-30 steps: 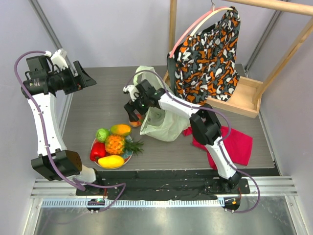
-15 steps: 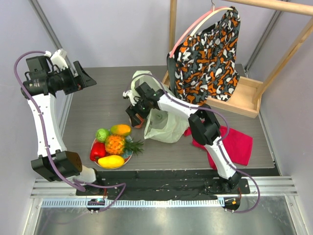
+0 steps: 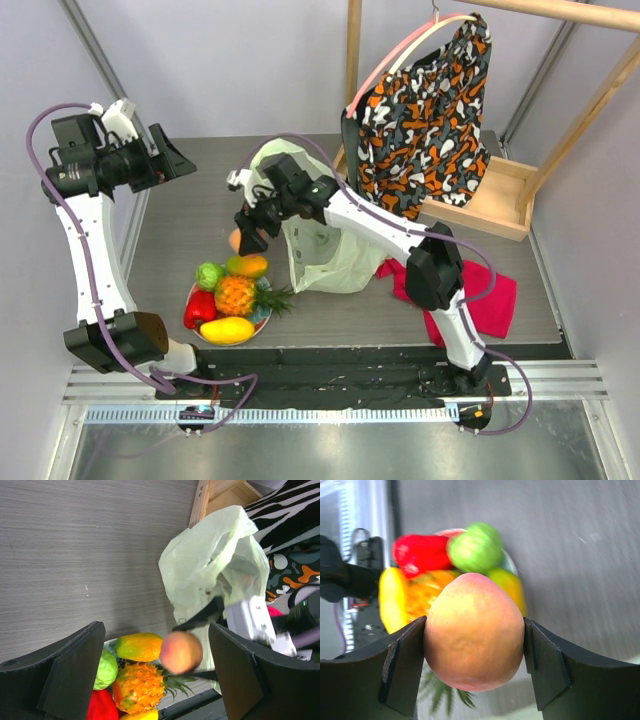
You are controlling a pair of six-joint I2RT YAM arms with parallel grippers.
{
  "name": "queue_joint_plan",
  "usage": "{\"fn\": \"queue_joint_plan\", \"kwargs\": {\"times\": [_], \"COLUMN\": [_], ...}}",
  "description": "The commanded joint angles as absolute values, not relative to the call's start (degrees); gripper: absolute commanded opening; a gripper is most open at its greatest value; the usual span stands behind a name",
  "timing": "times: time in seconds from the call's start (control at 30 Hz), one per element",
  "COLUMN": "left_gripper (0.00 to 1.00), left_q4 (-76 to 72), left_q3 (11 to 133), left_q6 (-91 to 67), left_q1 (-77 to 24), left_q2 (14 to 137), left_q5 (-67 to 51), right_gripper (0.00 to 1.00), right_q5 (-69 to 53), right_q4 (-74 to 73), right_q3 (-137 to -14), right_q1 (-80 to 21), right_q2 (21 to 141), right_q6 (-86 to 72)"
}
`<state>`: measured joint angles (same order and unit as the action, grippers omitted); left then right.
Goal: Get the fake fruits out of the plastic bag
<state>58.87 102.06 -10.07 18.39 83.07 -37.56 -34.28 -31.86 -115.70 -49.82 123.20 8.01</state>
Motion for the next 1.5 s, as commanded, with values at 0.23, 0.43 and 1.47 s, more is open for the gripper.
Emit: {"fn": "queue_joint_plan", "kwargs": {"times": [0.23, 0.43, 1.47], "left_gripper": [0.90, 0.90, 0.91], "left_q4": [57.3, 57.7, 56.2], "left_q3": [108.7, 109.2, 104.9], "left_q6": [-11.2, -11.3, -12.7], "left_q1": [19.4, 20.0, 20.0], "left_q2": [79.7, 78.7, 77.0], "left_q5": [-35.3, -35.3, -38.2], "right_gripper": [0.59, 0.62, 0.88], "right_q5": [-36.5, -31.8, -19.4], "right_q4": [-32.8, -33.5, -31.1], "right_q3": [-127.3, -129.9, -131.9], "right_q1": [-63.5, -67.1, -68.8], "right_q2": [126.2, 130.3, 136.0], "right_q6": [17.3, 22.4, 23.2]}}
